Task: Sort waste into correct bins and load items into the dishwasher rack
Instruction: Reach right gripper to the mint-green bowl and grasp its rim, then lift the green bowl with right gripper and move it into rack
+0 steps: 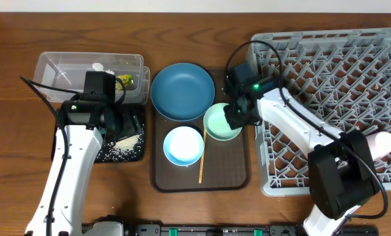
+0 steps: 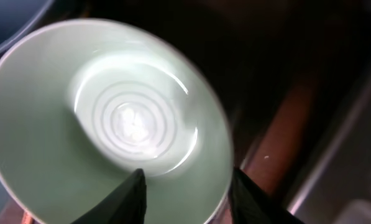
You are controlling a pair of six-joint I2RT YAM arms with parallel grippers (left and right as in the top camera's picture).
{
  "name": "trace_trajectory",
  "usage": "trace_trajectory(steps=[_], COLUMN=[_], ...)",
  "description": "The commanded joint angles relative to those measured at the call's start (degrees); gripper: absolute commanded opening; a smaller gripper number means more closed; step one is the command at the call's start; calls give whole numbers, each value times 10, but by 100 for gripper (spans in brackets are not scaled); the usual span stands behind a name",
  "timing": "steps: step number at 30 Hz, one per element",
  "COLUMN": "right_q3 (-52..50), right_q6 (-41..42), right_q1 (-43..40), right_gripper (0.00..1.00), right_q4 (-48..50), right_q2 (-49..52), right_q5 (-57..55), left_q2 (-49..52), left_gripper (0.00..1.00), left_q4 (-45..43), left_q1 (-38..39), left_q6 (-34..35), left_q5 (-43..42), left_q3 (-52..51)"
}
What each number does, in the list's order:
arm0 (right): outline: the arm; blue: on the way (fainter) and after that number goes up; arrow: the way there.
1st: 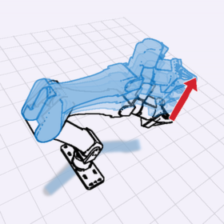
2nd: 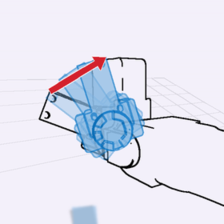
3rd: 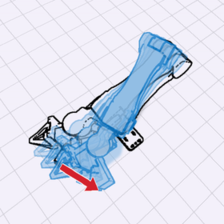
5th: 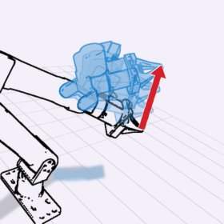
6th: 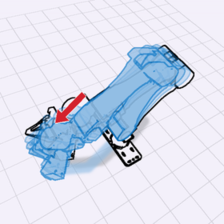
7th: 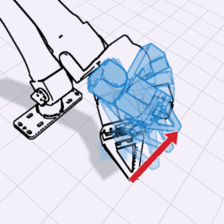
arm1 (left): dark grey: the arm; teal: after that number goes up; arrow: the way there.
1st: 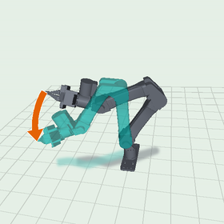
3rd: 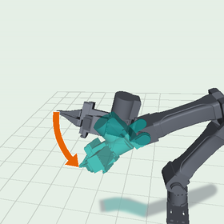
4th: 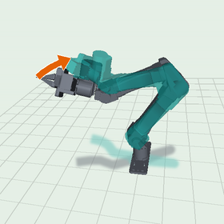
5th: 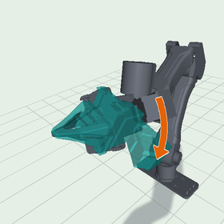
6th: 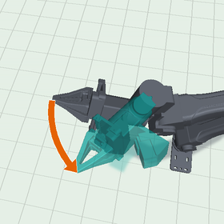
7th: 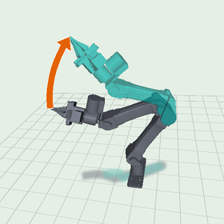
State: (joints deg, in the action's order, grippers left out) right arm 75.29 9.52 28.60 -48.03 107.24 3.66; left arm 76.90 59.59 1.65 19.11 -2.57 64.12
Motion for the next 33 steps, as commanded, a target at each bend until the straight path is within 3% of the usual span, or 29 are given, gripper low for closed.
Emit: trace_trajectory(steps=[1,8,22,24,27,33], right_q3=[7,7,-2,-4,-4,-3], right_q6=[24,53,53,53,53,63], right_q1=[16,19,19,19,19,17], right_gripper=[37,21,20,17,5,1], right_q4=[-5,-13,-22,-22,-23,-27], right_q2=[8,8,21,26,29,29], right_q5=[-4,-4,-4,-4,-4,-4], left_q2=[1,1,1,1,1,1], left_gripper=[81,82,82,82,82,82], left_q4=[2,2,3,3,3,3], left_q1=[-2,-2,-2,-2,-2,-2], left_q6=[3,3,3,3,3,3], left_q5=[11,11,11,11,11,11], left_q3=[-2,-2,-2,-2,-2,-2])
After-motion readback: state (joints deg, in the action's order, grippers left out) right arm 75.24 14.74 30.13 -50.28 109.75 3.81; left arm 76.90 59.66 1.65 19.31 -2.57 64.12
